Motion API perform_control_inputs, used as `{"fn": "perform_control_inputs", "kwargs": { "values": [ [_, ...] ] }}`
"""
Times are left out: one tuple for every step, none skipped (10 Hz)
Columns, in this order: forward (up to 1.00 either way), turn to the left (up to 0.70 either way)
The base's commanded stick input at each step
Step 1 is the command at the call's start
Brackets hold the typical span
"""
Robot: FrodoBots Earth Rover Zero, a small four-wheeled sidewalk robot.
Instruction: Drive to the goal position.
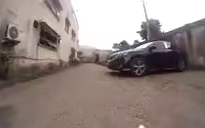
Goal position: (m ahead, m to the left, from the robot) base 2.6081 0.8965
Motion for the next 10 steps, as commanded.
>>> {"fn": "perform_control_inputs", "kwargs": {
  "values": [
    [0.30,0.00],
    [0.30,0.00],
    [0.30,0.00],
    [0.30,0.00],
    [0.30,0.00],
    [0.30,0.00],
    [0.30,0.00],
    [0.30,0.00],
    [0.30,0.00],
    [0.30,0.00]
  ]
}}
